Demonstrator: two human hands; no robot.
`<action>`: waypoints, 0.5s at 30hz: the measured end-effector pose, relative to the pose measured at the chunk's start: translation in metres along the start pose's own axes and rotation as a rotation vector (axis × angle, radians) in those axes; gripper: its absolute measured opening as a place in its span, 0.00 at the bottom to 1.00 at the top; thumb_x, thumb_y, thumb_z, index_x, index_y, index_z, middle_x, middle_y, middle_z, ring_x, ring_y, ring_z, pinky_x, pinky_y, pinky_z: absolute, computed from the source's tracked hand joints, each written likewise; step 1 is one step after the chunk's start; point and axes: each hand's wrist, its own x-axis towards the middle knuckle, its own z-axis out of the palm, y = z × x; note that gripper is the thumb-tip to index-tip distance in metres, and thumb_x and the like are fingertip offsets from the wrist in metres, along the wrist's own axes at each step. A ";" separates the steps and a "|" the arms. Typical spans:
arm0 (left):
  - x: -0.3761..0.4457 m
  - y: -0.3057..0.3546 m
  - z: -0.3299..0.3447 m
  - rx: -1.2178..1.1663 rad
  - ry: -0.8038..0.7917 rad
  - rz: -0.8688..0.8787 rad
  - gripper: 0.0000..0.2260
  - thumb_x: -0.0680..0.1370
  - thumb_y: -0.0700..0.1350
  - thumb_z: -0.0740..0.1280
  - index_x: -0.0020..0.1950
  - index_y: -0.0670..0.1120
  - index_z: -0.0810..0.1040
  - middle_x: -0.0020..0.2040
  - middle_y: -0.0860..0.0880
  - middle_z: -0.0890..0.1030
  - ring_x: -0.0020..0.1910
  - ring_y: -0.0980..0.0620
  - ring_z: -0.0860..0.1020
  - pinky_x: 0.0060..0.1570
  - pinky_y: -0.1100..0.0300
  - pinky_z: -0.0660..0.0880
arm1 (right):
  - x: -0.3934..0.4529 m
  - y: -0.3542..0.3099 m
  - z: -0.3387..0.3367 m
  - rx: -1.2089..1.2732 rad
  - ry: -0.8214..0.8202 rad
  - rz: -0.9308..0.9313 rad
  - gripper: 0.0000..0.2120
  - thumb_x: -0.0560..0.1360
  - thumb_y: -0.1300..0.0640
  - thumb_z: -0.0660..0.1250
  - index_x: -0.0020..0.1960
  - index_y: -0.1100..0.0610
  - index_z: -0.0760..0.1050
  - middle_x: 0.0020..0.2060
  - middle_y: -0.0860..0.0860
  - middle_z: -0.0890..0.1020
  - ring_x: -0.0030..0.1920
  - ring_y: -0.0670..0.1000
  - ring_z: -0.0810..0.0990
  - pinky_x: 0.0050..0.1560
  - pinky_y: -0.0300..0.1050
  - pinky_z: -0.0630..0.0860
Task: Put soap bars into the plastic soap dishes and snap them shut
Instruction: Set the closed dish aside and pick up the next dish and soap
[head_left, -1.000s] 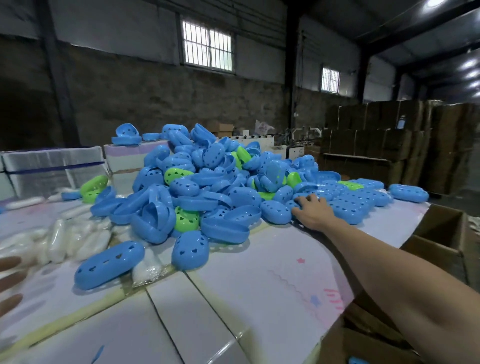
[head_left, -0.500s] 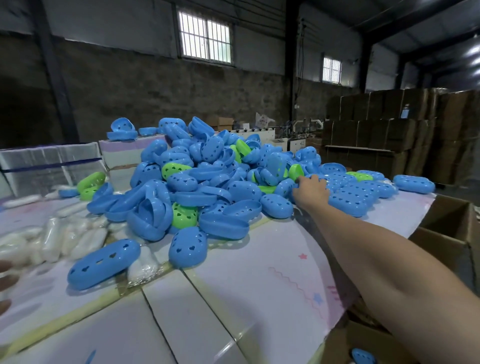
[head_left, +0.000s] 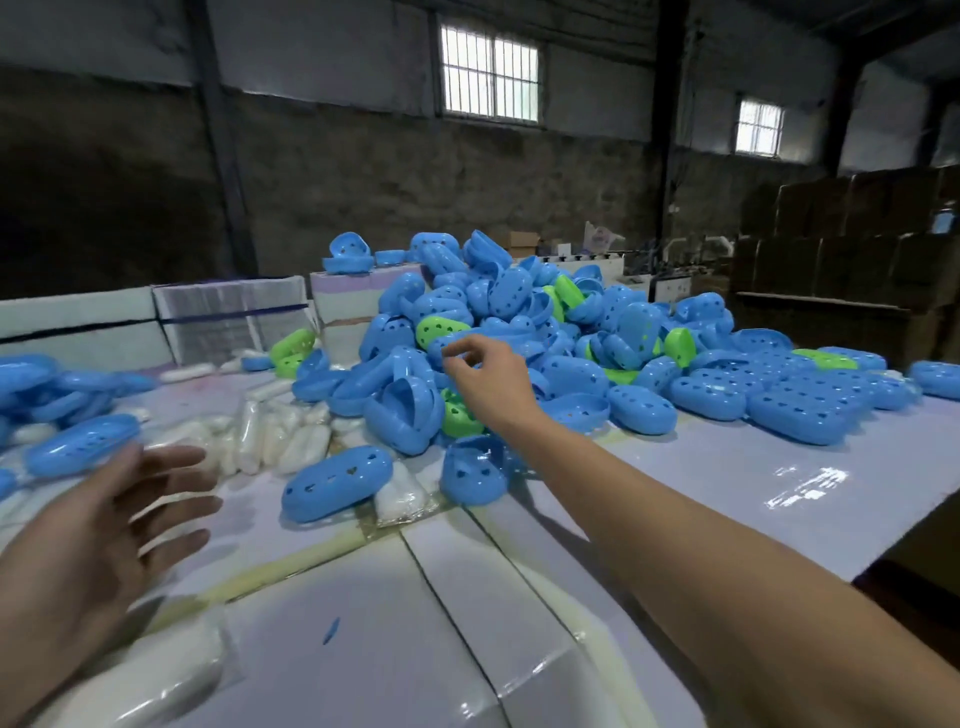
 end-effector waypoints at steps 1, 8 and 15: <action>-0.005 0.004 0.000 0.035 -0.050 0.010 0.19 0.82 0.58 0.59 0.48 0.52 0.88 0.46 0.50 0.87 0.42 0.52 0.86 0.43 0.54 0.84 | -0.007 -0.014 0.017 0.063 -0.058 0.008 0.07 0.76 0.56 0.66 0.52 0.51 0.82 0.35 0.47 0.79 0.36 0.49 0.76 0.42 0.45 0.73; -0.024 0.017 0.010 0.144 0.044 0.060 0.10 0.83 0.45 0.63 0.45 0.48 0.82 0.36 0.53 0.84 0.33 0.57 0.81 0.36 0.59 0.73 | -0.055 -0.092 0.118 0.485 -0.370 0.054 0.06 0.76 0.60 0.68 0.42 0.52 0.80 0.37 0.50 0.81 0.41 0.49 0.78 0.46 0.46 0.73; -0.022 0.017 0.011 0.212 0.112 0.085 0.10 0.82 0.40 0.65 0.43 0.49 0.82 0.34 0.52 0.83 0.33 0.57 0.80 0.28 0.65 0.72 | -0.095 -0.078 0.151 0.366 -0.422 -0.163 0.08 0.74 0.58 0.67 0.45 0.46 0.81 0.35 0.45 0.83 0.40 0.46 0.80 0.48 0.44 0.76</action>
